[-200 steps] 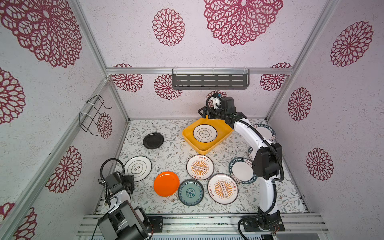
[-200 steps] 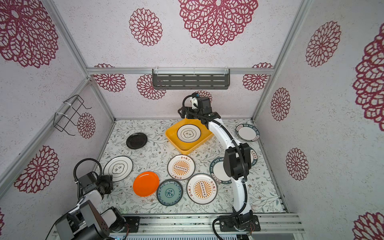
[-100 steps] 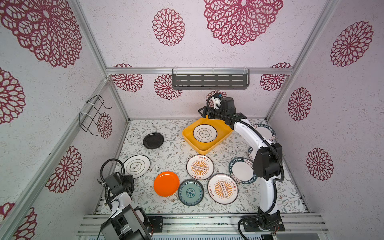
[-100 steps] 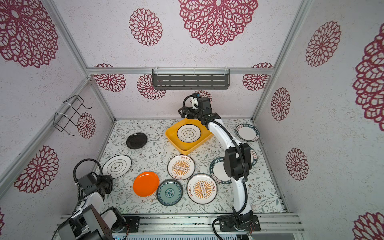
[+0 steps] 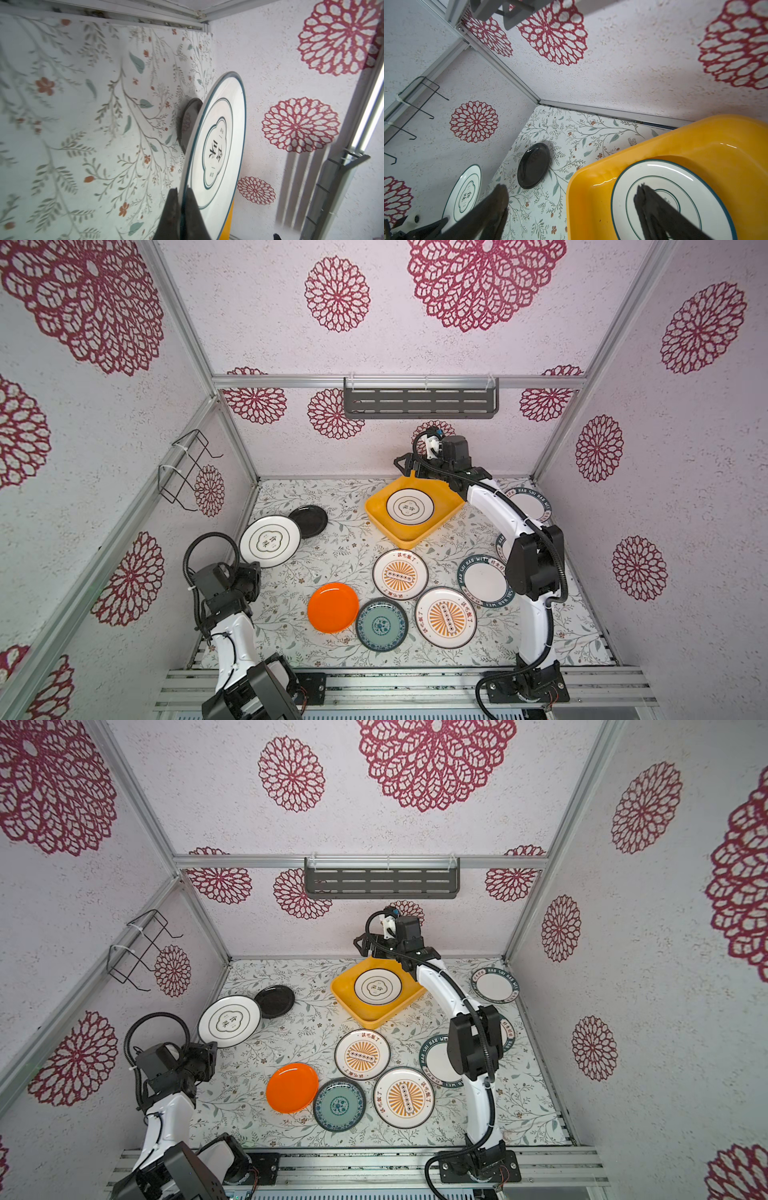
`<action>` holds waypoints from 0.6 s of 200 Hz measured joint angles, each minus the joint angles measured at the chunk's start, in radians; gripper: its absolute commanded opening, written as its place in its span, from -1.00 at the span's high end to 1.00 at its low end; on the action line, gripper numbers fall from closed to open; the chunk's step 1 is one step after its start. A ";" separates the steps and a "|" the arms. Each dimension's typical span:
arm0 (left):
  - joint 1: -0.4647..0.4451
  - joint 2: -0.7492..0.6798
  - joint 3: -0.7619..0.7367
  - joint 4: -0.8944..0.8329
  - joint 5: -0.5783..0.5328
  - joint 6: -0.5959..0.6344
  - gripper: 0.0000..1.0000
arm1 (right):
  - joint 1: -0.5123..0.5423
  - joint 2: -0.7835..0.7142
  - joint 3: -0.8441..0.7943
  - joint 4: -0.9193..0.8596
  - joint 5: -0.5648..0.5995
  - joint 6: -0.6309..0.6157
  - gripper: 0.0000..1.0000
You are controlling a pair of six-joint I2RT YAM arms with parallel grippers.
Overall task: Place the plates into the plastic bin on the countertop
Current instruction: 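Lift the plate upright with left gripper and carry it toward the bin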
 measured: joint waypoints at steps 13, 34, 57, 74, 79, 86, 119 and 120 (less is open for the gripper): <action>-0.050 0.041 0.061 -0.005 0.008 0.010 1.00 | -0.002 0.000 0.000 0.009 -0.010 0.010 -0.98; -0.144 0.109 0.162 0.003 0.020 0.021 1.00 | -0.010 0.000 0.000 0.029 -0.027 0.042 -0.98; -0.248 0.207 0.277 0.024 0.031 0.032 1.00 | -0.028 0.000 -0.002 0.068 -0.044 0.081 -0.98; -0.309 0.286 0.352 0.035 0.039 0.040 1.00 | -0.043 0.000 -0.002 0.084 -0.054 0.106 -0.97; -0.327 0.311 0.374 0.037 0.039 0.044 1.00 | -0.047 0.000 -0.002 0.088 -0.059 0.111 -0.97; -0.349 0.343 0.401 0.040 0.040 0.047 1.00 | -0.052 0.000 -0.002 0.092 -0.066 0.117 -0.97; -0.452 0.496 0.544 0.048 0.055 0.070 1.00 | -0.064 0.002 -0.002 0.099 -0.093 0.140 -0.95; -0.457 0.502 0.551 0.048 0.057 0.070 1.00 | -0.064 0.002 -0.002 0.099 -0.095 0.141 -0.95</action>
